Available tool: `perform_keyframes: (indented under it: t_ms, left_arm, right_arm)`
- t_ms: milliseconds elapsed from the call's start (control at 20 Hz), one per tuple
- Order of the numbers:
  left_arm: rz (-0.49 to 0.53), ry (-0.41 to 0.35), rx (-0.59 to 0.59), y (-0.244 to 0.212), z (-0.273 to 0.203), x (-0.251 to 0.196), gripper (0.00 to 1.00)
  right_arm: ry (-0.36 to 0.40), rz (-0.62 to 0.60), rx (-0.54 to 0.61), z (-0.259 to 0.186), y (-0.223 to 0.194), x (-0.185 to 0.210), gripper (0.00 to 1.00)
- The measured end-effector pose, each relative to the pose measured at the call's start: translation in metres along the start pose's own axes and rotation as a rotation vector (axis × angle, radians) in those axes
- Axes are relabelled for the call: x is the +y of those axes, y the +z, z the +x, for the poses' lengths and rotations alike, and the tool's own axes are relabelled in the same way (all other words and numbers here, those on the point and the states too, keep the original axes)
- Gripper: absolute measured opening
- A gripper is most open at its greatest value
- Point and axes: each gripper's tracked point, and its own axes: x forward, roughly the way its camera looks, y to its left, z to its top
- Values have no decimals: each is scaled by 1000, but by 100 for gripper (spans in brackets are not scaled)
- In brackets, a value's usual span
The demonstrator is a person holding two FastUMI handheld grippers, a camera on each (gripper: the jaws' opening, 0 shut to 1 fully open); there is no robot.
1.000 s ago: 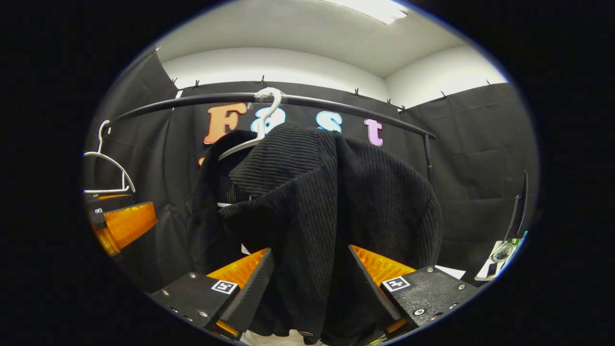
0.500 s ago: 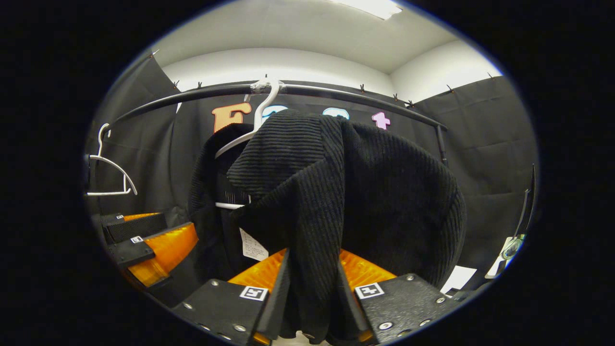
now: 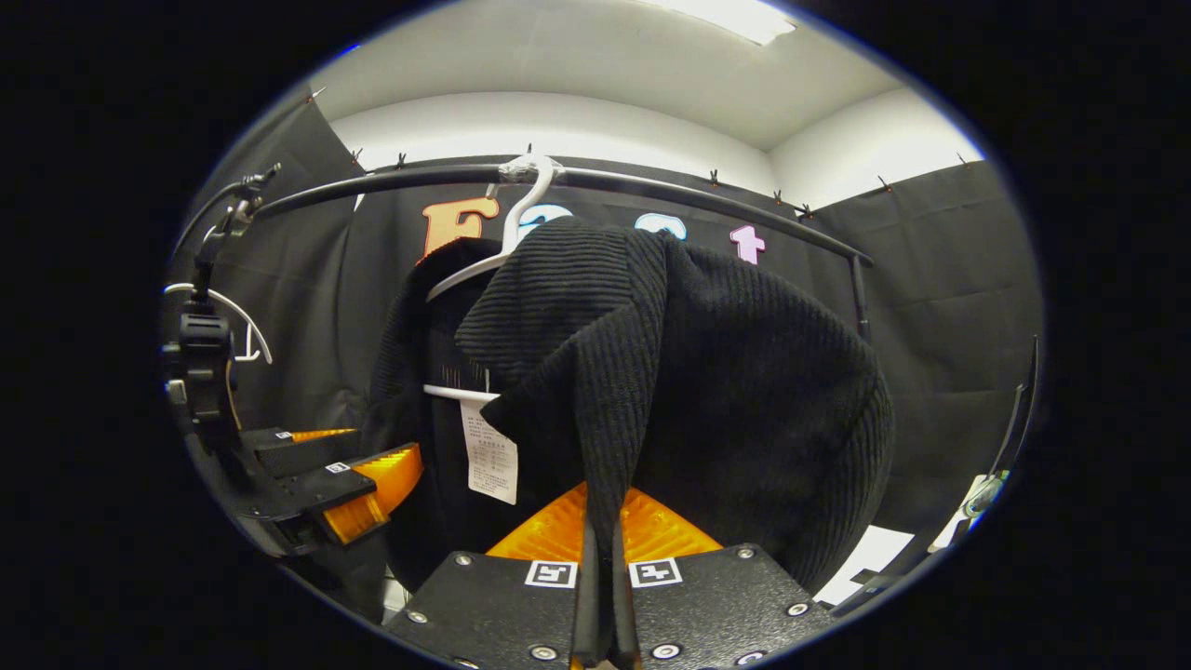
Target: Grasp the clothes on the hanger with both hands and then place them into the laundry hamper below.
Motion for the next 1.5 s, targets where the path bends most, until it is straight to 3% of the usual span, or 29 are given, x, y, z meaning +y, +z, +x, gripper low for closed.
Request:
perform_keyframes:
  t_ms: [100, 250, 350, 450, 500, 600, 650, 900, 1150, 1200, 1300, 1500]
  left_arm:
    - [-11, -4, -2, -4, 1, 0, 79]
    - [8, -1, 6, -3, 6, 4, 42]
    - [17, 9, 15, -2, 4, 9, 17]
    - [11, 36, 25, 5, -3, 20, 11]
    - [17, 58, 25, 8, -4, 28, 10]
    - [39, 117, 16, 17, -13, 47, 13]
    - [46, 128, 21, 21, -17, 51, 10]
    - [-15, 74, 10, 44, -25, 56, 6]
    - [-20, 98, -34, 88, -37, 91, 7]
    - [-14, 104, -46, 98, -37, 94, 7]
    - [-6, 117, -58, 112, -32, 95, 7]
    - [27, 141, -63, 129, -28, 107, 7]
  right_arm:
    - [13, 3, 6, -2, 1, 1, 6]
    - [21, 3, 13, -6, 2, -2, 4]
    - [16, 4, 12, -11, 6, -8, 8]
    - [7, 11, 5, -17, 12, -16, 7]
    - [0, 14, -1, -19, 18, -22, 1]
    - [-20, 22, -22, -27, 32, -37, 0]
    - [-29, 26, -35, -31, 39, -42, 0]
    - [-45, 29, -79, -42, 81, -61, 0]
    - [-55, 26, -121, -43, 117, -83, 0]
    - [-54, 23, -127, -41, 123, -86, 5]
    - [-53, 14, -135, -34, 133, -91, 0]
    - [-46, 10, -161, -25, 157, -99, 0]
